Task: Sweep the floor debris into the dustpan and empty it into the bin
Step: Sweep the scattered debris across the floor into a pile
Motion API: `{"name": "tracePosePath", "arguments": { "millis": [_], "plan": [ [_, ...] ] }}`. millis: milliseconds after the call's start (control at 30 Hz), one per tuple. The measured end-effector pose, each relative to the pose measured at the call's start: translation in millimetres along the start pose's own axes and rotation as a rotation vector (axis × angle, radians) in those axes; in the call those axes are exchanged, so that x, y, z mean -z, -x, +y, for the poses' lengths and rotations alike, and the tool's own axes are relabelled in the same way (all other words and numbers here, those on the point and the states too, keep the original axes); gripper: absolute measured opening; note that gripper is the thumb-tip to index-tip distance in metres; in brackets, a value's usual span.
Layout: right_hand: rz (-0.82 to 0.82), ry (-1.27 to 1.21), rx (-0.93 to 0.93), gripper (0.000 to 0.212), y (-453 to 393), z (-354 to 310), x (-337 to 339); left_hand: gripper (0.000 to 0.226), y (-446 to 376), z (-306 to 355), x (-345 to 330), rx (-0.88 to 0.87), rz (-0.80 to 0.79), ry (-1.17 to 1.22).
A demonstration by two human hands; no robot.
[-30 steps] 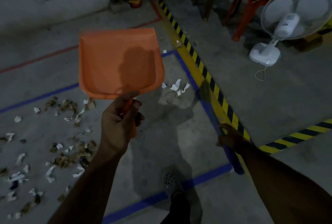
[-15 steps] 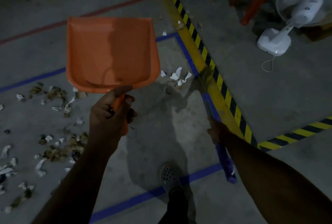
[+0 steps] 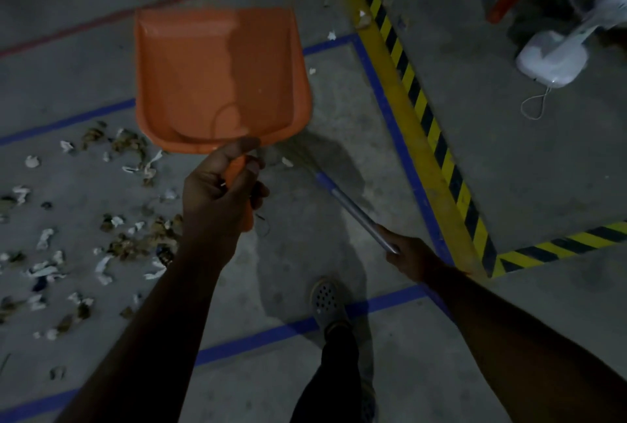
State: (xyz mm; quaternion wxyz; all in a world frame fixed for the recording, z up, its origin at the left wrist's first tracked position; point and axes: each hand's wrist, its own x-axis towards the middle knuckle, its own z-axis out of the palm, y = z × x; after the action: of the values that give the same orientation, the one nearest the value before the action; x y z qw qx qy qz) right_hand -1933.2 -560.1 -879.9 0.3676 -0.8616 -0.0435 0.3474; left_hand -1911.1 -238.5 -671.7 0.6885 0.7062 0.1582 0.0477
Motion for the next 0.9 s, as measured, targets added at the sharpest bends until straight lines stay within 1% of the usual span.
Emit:
{"name": "tracePosePath", "arguments": {
  "millis": [100,200,333,467,567,633,767,900],
  "plan": [
    [0.045,0.001,-0.015,0.072,18,15,2,0.030,7,1,-2,0.011,0.005,0.003],
    [0.066,0.008,-0.081,0.068,26,26,9,0.031,11,0,-3,0.022,0.008,0.006],
    [0.080,-0.018,-0.145,0.064,14,28,9,0.031,11,-2,-2,0.017,0.011,0.012],
    [0.001,0.052,-0.143,0.062,-11,1,-11,0.030,5,0,2,0.010,0.019,0.026],
    [-0.115,0.074,-0.139,0.062,-34,-23,-29,0.029,-6,3,4,0.025,0.039,0.027],
    [-0.160,0.065,-0.119,0.062,-49,-38,-31,0.029,-17,8,4,0.035,0.055,0.027],
    [-0.138,0.004,-0.048,0.065,-66,-64,-4,0.028,-45,24,-2,0.033,0.045,0.040],
    [-0.045,-0.023,0.004,0.069,-78,-69,50,0.027,-75,40,-20,0.000,0.036,0.055]
  ]
}}
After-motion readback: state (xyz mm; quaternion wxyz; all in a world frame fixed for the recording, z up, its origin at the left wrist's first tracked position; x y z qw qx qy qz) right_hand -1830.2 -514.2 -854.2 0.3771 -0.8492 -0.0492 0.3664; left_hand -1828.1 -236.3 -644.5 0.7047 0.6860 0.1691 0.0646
